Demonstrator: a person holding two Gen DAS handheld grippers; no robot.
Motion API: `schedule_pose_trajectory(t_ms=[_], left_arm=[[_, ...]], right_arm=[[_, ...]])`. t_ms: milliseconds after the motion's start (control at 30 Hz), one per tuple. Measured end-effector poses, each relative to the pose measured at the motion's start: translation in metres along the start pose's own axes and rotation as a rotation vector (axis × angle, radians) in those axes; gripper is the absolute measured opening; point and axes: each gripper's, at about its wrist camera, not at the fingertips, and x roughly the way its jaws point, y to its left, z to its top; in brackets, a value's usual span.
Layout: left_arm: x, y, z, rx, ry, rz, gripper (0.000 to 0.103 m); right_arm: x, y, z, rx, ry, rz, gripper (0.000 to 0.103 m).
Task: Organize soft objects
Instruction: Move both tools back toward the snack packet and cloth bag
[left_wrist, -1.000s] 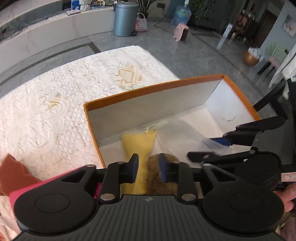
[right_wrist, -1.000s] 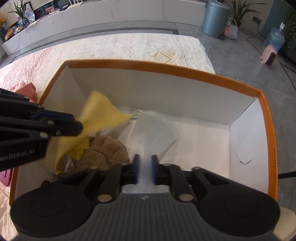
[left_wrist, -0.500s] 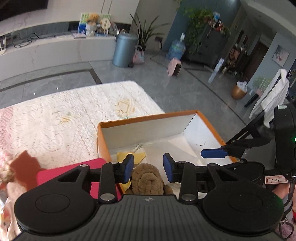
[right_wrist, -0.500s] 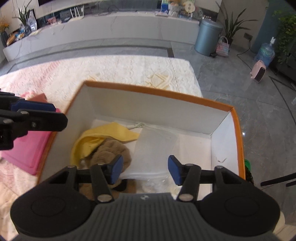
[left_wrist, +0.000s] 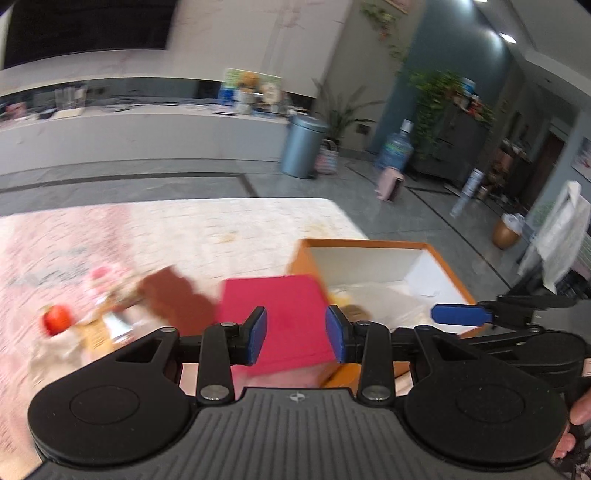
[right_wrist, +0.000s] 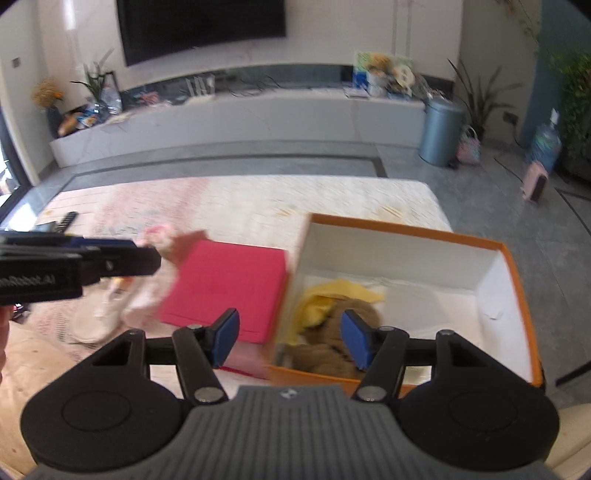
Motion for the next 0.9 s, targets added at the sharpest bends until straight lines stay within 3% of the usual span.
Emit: schedule_pose_trajectory(t_ms=[133, 467, 900], left_arm=[[-0.028, 0.040, -0.017, -0.066, -0.021, 0.080, 0.043], [-0.071, 0.132, -0.062, -0.187, -0.035, 0.218, 0.043], [-0.044, 0.198, -0.081, -0.295, 0.067, 0.281, 0.043]], right_arm=[[0.003, 0.038, -0.005, -0.003, -0.021, 0.064, 0.061], [0.034, 0.126, -0.024, -0.050, -0.033, 0.116, 0.056], [0.103, 0.186, -0.021, -0.195, 0.036, 0.164, 0.052]])
